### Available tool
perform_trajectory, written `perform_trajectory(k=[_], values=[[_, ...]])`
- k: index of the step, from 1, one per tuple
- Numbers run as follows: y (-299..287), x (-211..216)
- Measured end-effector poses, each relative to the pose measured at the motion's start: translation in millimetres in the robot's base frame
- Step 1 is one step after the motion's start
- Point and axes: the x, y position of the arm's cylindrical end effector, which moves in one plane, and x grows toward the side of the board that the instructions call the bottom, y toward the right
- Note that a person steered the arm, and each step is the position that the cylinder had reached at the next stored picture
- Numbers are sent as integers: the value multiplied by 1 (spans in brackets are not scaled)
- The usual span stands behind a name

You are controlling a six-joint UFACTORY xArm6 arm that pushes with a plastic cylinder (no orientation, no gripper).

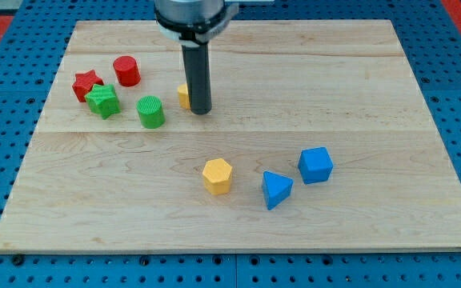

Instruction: Move the yellow hexagon to the bottom right of the green circle

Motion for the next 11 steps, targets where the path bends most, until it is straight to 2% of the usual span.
perform_trajectory(k=[1,2,3,4,6,7,9,10,11], values=[[-1,-29],[5,-30],[47,20],[15,68],[8,187],[62,190],[27,131],[10,122],[-6,91]])
